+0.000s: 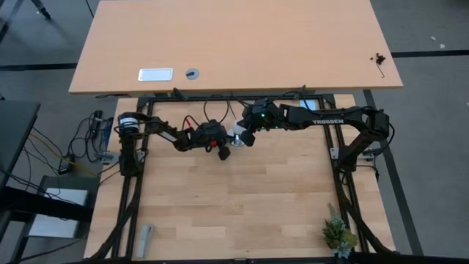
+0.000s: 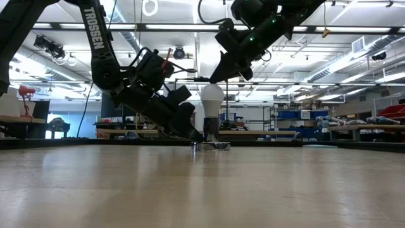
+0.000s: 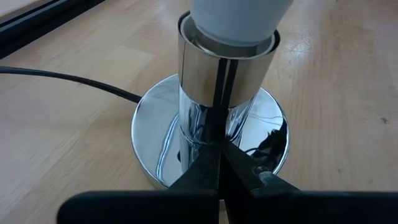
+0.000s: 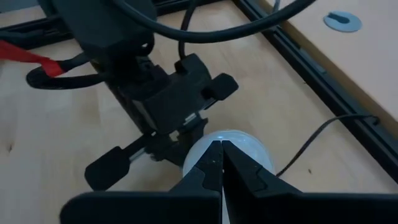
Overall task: Screw lightbulb
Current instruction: Insert the lightbulb into the lamp
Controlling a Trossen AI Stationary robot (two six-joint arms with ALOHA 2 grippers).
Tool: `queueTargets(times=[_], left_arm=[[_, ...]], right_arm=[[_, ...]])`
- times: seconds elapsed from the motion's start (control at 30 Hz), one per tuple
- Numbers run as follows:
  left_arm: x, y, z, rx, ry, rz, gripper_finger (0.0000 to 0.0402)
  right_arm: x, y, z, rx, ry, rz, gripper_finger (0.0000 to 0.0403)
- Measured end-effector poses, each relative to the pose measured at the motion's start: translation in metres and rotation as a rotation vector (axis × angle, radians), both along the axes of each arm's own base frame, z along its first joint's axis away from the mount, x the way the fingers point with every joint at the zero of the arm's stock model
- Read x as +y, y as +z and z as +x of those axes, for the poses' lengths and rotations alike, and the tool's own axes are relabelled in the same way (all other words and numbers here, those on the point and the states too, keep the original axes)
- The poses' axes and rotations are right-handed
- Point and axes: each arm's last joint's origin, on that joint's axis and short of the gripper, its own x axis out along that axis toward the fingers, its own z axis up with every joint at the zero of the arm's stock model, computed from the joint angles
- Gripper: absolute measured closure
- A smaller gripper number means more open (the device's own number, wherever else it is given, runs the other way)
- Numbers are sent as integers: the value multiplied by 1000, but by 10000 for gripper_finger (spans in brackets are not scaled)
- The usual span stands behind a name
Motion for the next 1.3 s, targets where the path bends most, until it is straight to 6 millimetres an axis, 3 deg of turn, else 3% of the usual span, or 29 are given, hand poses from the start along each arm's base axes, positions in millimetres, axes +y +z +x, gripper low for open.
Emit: queueTargets(times=[1.03, 1.3], left_arm=[[0, 0, 0, 0, 3, -2, 392], [0, 0, 0, 0, 3, -2, 392]], right_arm=[[-5, -2, -2, 17, -12, -23, 392], [-5, -1, -1, 14, -4, -24, 367]])
